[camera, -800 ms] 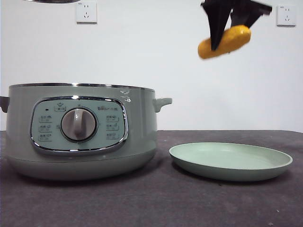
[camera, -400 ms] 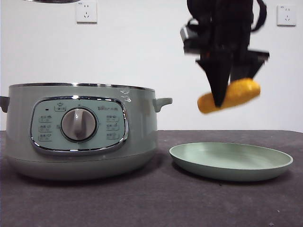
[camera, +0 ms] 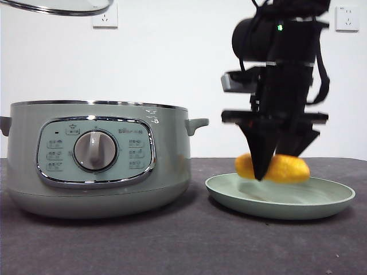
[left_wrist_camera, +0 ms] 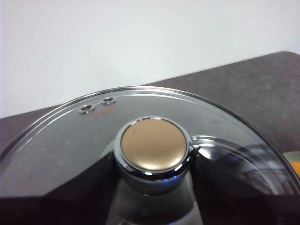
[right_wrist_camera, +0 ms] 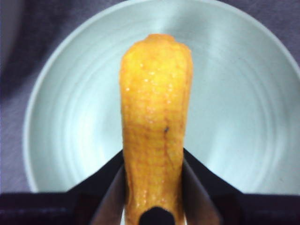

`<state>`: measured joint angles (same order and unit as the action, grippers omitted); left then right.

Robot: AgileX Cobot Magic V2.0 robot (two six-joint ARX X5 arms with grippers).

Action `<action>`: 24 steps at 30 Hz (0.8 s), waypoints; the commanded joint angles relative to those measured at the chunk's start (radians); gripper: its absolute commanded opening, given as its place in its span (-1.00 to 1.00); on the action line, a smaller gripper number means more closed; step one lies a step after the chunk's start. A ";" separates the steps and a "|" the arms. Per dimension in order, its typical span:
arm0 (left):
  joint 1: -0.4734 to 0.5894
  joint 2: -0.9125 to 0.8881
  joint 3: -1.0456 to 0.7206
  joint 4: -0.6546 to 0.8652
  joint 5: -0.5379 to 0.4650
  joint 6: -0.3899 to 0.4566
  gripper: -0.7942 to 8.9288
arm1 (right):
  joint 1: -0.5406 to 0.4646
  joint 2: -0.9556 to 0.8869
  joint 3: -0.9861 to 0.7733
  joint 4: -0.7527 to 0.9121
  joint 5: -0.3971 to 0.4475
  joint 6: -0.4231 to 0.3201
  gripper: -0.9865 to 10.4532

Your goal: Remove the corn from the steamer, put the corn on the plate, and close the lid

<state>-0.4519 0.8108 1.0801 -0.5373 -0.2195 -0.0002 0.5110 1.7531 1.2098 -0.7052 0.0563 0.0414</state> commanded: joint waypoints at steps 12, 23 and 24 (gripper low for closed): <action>-0.001 0.001 0.007 0.058 0.018 0.000 -0.85 | 0.000 0.005 -0.091 0.079 -0.001 0.042 -0.11; -0.001 0.100 0.007 0.063 0.144 -0.033 -0.85 | 0.001 -0.147 -0.091 0.031 -0.001 0.056 0.00; -0.001 0.116 0.007 0.067 0.157 -0.034 -0.85 | 0.001 -0.174 -0.091 0.023 -0.001 0.056 0.00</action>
<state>-0.4526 0.9230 1.0801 -0.5323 -0.0731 -0.0219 0.5106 1.5990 1.1286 -0.6777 0.0555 0.0868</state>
